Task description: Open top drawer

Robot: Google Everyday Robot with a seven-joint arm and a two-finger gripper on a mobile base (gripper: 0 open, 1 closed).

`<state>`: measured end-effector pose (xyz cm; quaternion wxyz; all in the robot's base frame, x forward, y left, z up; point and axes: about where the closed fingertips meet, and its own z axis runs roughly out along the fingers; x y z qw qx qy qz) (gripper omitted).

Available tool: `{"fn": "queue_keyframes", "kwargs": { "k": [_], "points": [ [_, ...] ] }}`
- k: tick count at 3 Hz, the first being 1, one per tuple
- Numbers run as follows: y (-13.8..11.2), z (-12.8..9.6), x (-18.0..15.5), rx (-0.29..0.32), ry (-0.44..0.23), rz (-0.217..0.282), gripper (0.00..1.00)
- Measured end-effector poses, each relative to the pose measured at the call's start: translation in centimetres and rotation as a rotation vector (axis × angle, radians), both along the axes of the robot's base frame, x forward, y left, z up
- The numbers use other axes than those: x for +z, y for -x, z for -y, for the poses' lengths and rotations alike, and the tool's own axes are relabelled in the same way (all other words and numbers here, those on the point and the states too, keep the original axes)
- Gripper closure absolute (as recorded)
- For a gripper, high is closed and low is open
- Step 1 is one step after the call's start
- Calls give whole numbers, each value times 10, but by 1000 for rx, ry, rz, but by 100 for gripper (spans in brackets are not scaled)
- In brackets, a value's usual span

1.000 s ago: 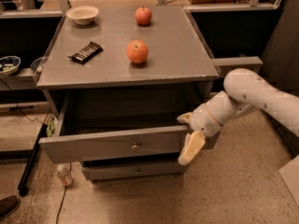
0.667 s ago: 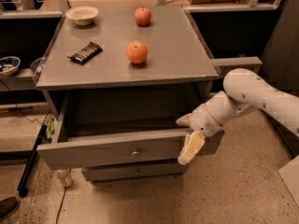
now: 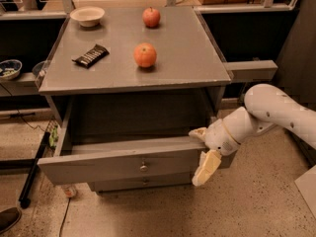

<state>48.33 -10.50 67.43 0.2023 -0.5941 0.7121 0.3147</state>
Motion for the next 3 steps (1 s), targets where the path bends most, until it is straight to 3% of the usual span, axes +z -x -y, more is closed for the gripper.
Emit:
{"fn": "queue_keyframes", "kwargs": {
  "k": [1, 3],
  "points": [
    [15, 6, -1, 7, -6, -28, 0],
    [38, 19, 4, 1, -28, -35, 0]
  ]
}}
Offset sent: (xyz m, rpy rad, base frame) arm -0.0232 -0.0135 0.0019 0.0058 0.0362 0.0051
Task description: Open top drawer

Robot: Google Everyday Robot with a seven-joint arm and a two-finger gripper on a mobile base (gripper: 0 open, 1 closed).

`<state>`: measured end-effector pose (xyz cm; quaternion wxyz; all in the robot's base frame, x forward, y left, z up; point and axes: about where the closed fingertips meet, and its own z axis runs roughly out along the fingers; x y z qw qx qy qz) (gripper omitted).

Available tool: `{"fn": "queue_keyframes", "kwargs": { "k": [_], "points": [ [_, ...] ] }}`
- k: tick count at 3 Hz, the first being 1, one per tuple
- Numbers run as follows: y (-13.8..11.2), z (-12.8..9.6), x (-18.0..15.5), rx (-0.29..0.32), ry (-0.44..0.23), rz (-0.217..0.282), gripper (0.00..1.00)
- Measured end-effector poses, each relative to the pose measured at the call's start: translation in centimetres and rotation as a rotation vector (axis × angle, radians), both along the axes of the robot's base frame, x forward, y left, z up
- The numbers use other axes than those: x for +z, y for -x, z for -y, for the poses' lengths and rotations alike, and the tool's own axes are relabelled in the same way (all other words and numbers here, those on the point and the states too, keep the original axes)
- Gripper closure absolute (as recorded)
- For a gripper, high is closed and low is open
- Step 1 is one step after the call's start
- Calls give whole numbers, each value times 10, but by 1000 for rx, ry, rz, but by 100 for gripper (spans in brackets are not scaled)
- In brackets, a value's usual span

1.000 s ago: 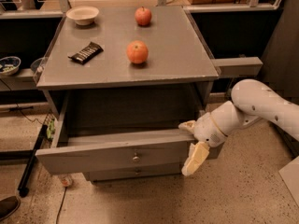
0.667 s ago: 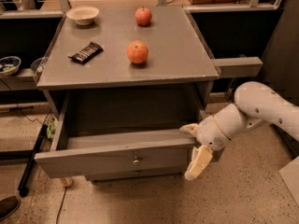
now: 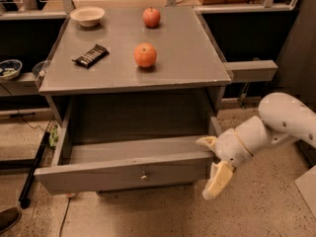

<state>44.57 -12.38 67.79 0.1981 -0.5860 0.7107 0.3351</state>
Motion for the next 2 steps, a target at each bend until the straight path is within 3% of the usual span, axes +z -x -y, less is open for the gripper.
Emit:
{"fn": "queue_keyframes", "kwargs": {
  "k": [2],
  "points": [
    [43, 18, 14, -13, -22, 4, 0]
  ]
}}
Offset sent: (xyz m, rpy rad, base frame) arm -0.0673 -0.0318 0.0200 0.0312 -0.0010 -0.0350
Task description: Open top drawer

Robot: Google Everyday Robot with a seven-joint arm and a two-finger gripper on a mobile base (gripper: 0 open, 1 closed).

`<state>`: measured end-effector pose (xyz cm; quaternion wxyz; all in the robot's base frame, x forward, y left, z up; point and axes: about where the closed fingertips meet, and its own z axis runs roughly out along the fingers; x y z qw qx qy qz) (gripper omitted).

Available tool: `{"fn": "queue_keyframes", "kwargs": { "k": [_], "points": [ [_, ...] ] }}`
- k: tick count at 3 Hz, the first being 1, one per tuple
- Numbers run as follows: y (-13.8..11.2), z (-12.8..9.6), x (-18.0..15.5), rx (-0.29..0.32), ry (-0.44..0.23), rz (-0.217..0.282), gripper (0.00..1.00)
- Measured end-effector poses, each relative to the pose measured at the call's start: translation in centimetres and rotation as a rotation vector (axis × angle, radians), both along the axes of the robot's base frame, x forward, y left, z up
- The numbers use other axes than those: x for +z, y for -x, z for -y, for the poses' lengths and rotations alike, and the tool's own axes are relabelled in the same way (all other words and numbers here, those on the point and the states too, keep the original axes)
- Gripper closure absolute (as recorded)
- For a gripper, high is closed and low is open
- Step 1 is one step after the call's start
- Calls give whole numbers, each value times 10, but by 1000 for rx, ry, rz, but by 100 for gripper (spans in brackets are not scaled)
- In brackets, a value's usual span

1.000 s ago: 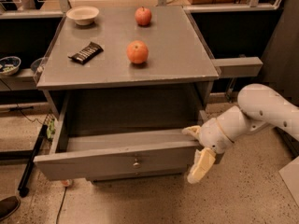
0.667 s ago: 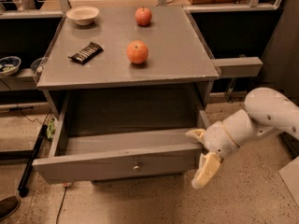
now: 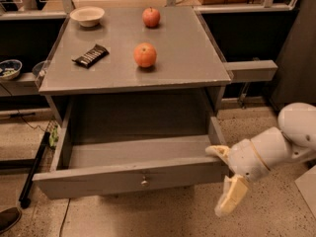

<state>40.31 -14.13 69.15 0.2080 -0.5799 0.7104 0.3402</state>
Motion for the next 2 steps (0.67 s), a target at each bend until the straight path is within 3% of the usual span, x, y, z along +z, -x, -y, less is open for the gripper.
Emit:
{"fn": "queue_keyframes", "kwargs": {
  "k": [2],
  "points": [
    [27, 9, 0, -12, -10, -20, 0]
  ]
}}
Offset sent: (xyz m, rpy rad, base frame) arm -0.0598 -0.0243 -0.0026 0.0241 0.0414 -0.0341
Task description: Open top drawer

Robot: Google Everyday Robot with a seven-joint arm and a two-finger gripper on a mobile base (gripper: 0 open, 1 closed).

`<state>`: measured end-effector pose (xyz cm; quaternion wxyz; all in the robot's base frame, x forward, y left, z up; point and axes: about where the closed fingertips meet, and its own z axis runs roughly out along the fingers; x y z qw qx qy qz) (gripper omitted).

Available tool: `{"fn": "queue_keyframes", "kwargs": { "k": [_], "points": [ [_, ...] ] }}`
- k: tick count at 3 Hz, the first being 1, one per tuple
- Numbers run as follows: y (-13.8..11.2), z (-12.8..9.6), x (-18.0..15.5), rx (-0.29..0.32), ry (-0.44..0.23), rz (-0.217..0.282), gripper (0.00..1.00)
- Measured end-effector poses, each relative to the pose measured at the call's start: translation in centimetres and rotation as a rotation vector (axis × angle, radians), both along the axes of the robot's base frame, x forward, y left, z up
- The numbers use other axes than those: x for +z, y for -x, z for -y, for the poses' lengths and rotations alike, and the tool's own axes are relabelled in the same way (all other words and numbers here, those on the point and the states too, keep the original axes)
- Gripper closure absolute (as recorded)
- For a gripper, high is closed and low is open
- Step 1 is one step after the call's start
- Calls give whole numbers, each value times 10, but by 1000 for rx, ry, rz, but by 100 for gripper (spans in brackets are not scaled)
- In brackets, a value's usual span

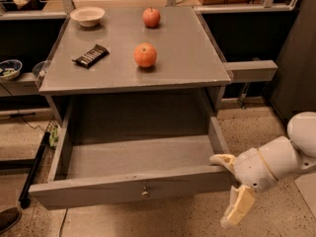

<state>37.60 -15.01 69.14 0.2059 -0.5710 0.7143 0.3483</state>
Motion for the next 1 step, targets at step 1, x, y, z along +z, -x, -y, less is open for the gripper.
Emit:
{"fn": "queue_keyframes", "kwargs": {
  "k": [1],
  "points": [
    [0, 0, 0, 0, 0, 0, 0]
  ]
}}
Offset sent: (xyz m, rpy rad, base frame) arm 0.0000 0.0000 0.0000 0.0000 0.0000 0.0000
